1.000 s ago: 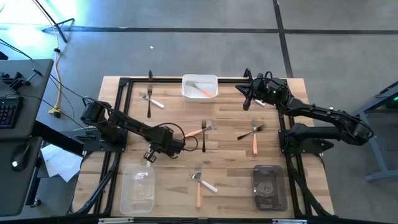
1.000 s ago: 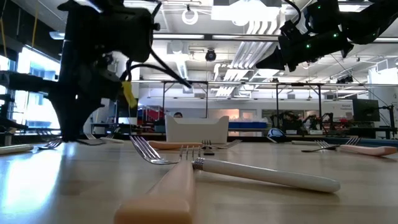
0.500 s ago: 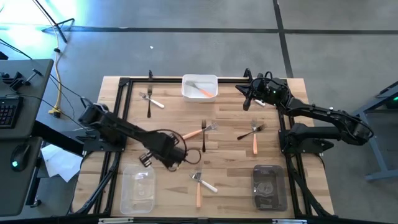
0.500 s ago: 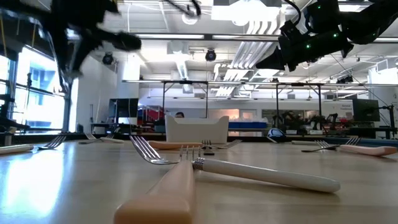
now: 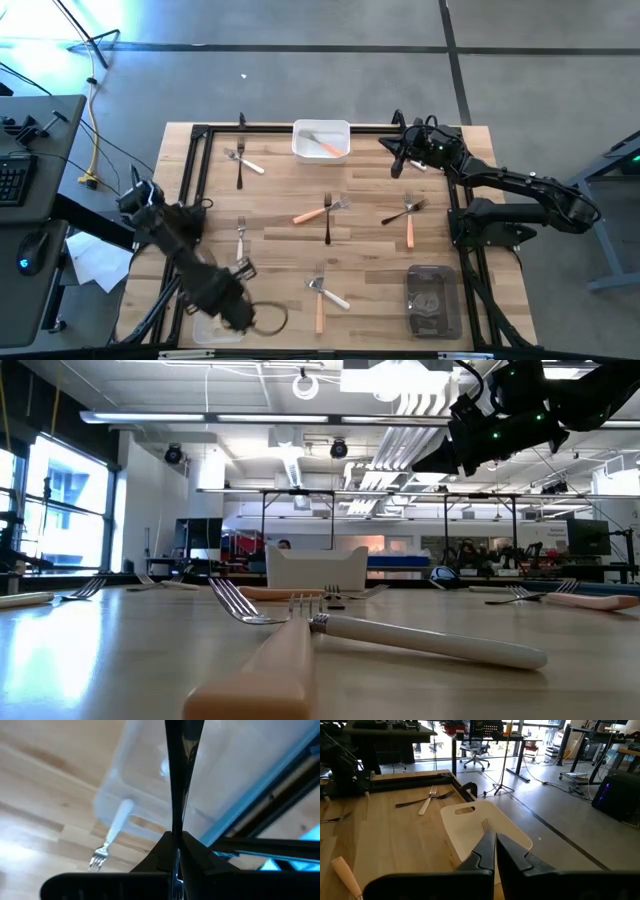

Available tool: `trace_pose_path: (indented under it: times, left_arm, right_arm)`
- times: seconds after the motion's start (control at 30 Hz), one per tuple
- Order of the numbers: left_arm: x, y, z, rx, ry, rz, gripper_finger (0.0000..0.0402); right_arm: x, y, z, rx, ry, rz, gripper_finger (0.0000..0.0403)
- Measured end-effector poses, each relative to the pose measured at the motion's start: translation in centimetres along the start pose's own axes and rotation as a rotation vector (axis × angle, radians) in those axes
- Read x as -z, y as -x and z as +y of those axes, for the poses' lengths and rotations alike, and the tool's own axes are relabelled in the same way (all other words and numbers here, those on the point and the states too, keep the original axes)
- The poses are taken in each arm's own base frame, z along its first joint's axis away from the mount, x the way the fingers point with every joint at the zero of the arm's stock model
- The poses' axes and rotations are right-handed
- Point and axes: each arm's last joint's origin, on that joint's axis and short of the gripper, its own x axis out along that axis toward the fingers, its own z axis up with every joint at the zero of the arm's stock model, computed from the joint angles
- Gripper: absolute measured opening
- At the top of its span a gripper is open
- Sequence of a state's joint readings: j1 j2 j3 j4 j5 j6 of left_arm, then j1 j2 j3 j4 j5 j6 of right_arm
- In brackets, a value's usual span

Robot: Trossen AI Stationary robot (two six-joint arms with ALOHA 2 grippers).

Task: Sort silverware by color (type)
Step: Put the middle left silver fork into the transparent bin

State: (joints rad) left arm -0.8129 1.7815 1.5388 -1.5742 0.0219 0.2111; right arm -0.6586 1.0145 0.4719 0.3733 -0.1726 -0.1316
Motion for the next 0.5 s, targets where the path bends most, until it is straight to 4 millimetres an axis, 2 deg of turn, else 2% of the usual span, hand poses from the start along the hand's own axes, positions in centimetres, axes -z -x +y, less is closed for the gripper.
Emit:
trace_pose_path:
  times: [0.27,0.37,0.5]
  left_arm:
    - [-3.4,-3.3,-4.2,-0.077,-0.169,0.126,0.0004]
    - [-4.2,-4.3,-4.7,-0.106,-0.145,0.152,0.0004]
    - [-5.0,-4.7,-4.4,-0.097,-0.031,0.096,0.0005]
  right_arm:
    - [0.6,0.0,0.1,-0.003,-0.032,0.031,0.0000]
    - [0.7,0.1,0.1,-0.004,-0.037,0.035,0.0000]
    - [0.9,0.0,0.4,-0.011,-0.060,0.049,0.0000]
